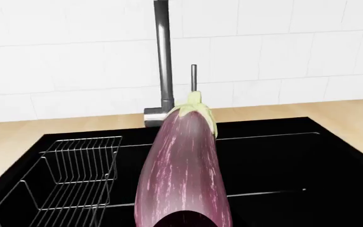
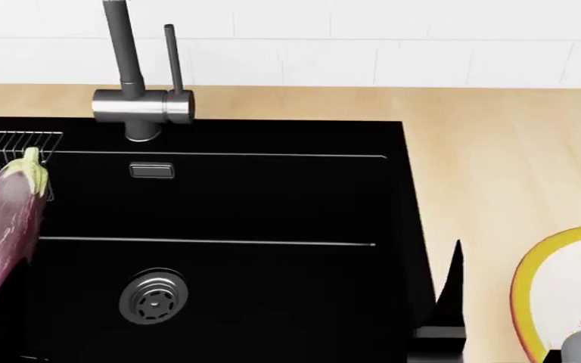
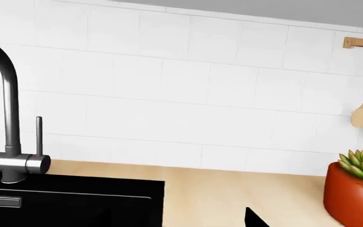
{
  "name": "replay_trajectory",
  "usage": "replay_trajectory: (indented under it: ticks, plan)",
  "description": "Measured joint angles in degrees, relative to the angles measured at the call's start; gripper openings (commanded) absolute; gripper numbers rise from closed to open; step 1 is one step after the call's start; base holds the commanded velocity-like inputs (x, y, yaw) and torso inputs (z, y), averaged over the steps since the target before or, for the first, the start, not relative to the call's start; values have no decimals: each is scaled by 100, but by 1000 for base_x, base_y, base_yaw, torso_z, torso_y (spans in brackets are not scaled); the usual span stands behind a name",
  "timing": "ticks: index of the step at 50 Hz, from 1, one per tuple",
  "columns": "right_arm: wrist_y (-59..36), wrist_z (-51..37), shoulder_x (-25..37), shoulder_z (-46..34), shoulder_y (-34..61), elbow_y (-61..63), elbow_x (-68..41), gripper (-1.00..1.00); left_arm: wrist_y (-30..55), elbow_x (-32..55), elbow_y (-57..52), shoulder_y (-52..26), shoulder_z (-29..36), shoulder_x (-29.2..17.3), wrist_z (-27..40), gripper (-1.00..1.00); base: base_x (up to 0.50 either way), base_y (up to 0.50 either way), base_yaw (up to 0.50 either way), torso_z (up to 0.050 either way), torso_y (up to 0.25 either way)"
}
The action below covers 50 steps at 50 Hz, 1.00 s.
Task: There is a mixed pile of frozen fruits and vegetables on the counter. Locate all the frozen vegetables and place the items in a bowl on the counter. Take all the frozen fruits and defrost them in a running sink.
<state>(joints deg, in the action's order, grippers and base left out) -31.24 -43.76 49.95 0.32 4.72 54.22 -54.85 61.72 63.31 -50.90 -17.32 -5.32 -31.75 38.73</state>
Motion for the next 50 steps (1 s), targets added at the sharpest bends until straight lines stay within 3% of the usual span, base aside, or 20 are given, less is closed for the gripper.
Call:
replay_trajectory:
  ticks: [50]
  plan:
    - [18, -92, 135, -41, -31, -12, -57, 100, -163, -49, 0, 36, 245, -78, 21, -100, 0, -500, 0, 0, 0]
